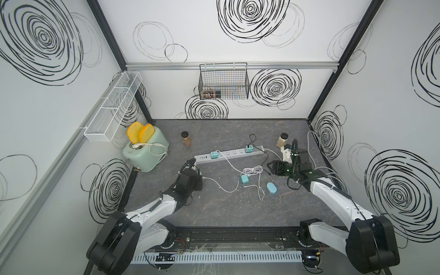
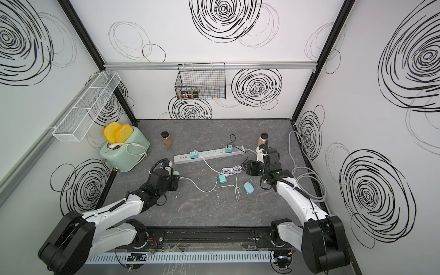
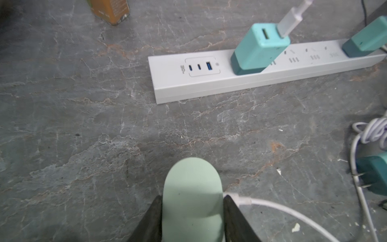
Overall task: Charge the bluetooth headset
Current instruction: Place the bluetooth headset at the center of the board.
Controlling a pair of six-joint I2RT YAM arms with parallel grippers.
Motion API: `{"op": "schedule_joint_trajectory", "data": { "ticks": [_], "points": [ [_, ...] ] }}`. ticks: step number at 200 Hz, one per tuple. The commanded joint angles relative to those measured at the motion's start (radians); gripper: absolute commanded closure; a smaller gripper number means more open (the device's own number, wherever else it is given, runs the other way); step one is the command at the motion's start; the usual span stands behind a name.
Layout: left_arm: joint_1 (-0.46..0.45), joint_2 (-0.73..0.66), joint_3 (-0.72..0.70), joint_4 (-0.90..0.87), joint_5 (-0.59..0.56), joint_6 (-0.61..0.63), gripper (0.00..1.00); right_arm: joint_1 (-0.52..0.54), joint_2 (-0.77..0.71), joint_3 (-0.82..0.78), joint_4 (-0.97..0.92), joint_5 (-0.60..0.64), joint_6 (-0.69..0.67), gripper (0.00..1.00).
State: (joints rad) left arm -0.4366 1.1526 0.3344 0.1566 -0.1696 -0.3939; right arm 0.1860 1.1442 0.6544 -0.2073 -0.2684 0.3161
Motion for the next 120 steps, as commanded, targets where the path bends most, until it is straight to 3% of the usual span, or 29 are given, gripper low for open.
{"op": "schedule_joint_trajectory", "data": {
  "ticks": [1,62,76,100,120],
  "points": [
    [0.000,0.087,0.053,0.003,-0.003,-0.026,0.70,-0.037,0.030,-0.010,0.032,0.036,0.031,0.42],
    [-0.013,0.239,0.130,-0.028,0.018,-0.008,0.63,-0.067,0.102,-0.043,0.046,0.044,0.067,0.47],
    [-0.013,0.243,0.132,-0.028,0.030,-0.003,0.56,-0.069,0.105,-0.050,0.047,0.043,0.072,0.47],
    [-0.020,0.213,0.128,-0.023,0.025,0.002,0.34,-0.071,0.100,-0.060,0.036,0.038,0.078,0.43],
    [-0.045,0.154,0.130,-0.009,0.022,0.009,0.29,-0.070,0.081,-0.062,0.006,0.039,0.085,0.36]
  ]
}}
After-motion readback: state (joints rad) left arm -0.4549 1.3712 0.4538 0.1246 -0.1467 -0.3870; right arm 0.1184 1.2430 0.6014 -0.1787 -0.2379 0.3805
